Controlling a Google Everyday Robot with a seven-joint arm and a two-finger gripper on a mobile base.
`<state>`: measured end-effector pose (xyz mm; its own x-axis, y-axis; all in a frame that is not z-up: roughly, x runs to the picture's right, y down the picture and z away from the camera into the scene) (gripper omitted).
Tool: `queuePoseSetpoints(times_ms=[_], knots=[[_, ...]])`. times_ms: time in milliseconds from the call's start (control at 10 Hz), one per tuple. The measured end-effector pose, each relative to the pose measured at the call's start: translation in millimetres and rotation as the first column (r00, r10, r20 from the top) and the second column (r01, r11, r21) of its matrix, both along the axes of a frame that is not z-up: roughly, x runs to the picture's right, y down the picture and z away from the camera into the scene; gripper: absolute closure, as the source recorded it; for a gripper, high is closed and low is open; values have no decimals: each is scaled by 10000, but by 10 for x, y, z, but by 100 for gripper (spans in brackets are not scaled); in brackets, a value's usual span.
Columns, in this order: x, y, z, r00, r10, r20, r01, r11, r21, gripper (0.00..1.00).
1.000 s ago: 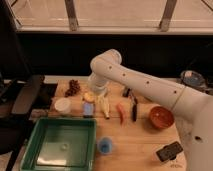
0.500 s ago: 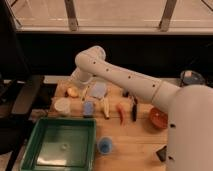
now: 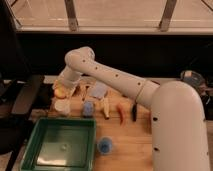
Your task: Place apple in paper cup
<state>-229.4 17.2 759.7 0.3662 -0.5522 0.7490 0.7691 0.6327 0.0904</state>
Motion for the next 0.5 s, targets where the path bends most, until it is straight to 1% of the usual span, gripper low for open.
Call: queuePoseSetpoints(times_ms=[200, 400, 500], knots=[[10, 49, 32, 9999, -18, 134, 21, 9997, -254, 67], [0, 143, 73, 9995, -46, 327, 66, 9980, -632, 44], [-2, 183, 84, 9993, -54, 364, 81, 9970, -764, 35]])
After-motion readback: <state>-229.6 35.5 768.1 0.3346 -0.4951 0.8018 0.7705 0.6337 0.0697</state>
